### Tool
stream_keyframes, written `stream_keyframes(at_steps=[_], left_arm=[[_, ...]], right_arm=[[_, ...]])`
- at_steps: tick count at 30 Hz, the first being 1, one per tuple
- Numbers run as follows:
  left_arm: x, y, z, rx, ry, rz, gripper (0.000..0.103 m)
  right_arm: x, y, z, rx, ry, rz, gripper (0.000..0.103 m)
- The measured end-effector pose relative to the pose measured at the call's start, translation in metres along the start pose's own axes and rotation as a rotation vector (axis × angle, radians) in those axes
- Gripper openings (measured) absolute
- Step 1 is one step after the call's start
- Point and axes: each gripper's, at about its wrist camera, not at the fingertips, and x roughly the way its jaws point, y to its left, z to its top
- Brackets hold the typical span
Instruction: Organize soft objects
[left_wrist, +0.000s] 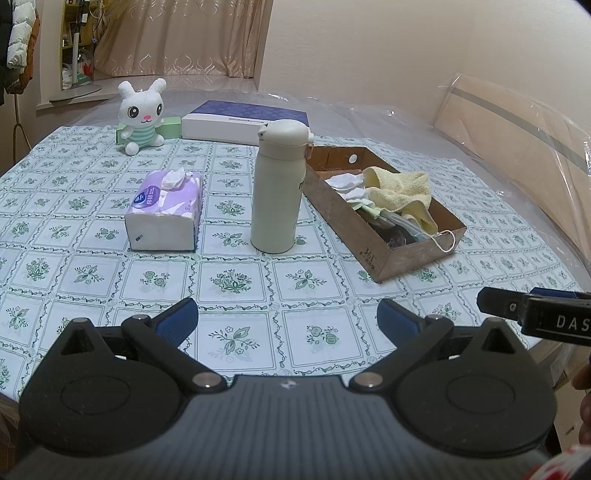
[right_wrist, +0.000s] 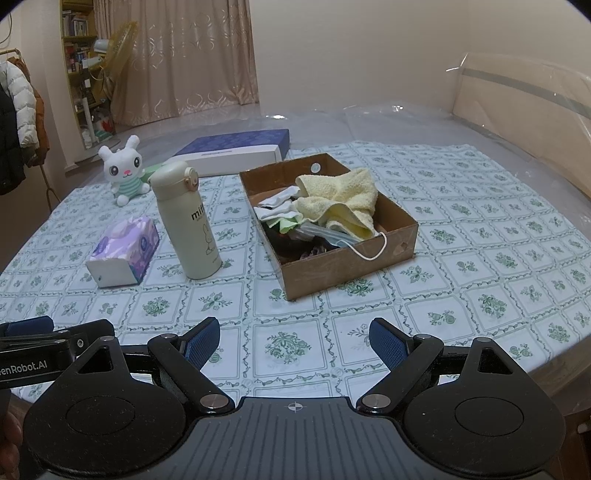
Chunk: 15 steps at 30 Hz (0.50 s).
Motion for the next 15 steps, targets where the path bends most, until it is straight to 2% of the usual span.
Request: stream_keyframes(at_steps=[15], left_arm=[[0.0017,-0.0009,-0.0010,-0.001,0.004,0.000,0.102]], right_arm=[[0.0013,-0.0008,-0.0001,0.001,0.001,0.000,0.088]])
